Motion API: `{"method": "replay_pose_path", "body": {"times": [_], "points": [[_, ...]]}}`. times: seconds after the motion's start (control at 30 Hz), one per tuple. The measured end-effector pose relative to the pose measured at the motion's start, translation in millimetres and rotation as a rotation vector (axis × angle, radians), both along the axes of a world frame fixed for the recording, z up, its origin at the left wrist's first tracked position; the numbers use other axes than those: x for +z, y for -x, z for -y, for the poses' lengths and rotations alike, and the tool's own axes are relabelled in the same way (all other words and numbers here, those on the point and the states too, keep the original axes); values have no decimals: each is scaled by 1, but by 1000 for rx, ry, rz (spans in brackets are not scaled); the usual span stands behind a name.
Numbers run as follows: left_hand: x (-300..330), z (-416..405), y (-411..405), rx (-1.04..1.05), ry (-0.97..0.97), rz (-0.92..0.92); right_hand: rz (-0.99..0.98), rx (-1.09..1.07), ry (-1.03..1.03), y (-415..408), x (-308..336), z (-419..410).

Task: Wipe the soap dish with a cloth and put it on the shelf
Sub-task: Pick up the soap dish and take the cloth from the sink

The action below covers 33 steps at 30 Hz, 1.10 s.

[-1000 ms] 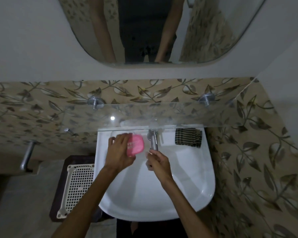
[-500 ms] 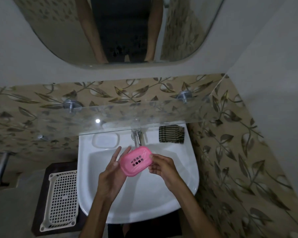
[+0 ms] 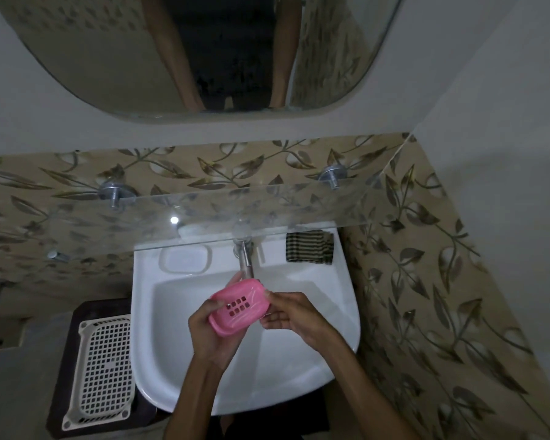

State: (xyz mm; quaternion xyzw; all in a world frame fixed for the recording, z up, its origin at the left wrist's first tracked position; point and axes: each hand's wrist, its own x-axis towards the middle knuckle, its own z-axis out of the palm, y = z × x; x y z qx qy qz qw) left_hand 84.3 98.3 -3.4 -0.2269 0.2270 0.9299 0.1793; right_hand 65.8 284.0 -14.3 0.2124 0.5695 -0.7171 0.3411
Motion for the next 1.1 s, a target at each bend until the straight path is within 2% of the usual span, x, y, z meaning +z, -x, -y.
{"method": "replay_pose_path", "body": {"times": [0.07, 0.17, 0.2, 0.3, 0.53, 0.73, 0.93, 1.03, 1.1], "points": [[-5, -1, -2, 99, 27, 40, -1, -108, -185, 10, -8, -7], [-7, 4, -5, 148, 92, 63, 4, -547, -505, 39, -24, -33], [-9, 6, -8, 144, 113, 76, 25, -620, -586, 49, -26, -43], [-15, 14, -17, 114, 173, 94, 63, -576, -793, 77, -27, -62], [-17, 16, -23, 96, 204, 143, 189, -581, -833, 103, -28, -43], [-12, 21, -19, 65, 255, 115, 30, -525, -1087, 104, -23, -36], [-14, 25, -17, 74, 295, 143, -20, -613, -1035, 104, -23, -35], [-16, 27, -16, 88, 300, 168, -186, -647, -1093, 103, -16, -26], [-19, 29, -14, 96, 292, 185, -491, -583, -1167, 97, -15, -14]]}}
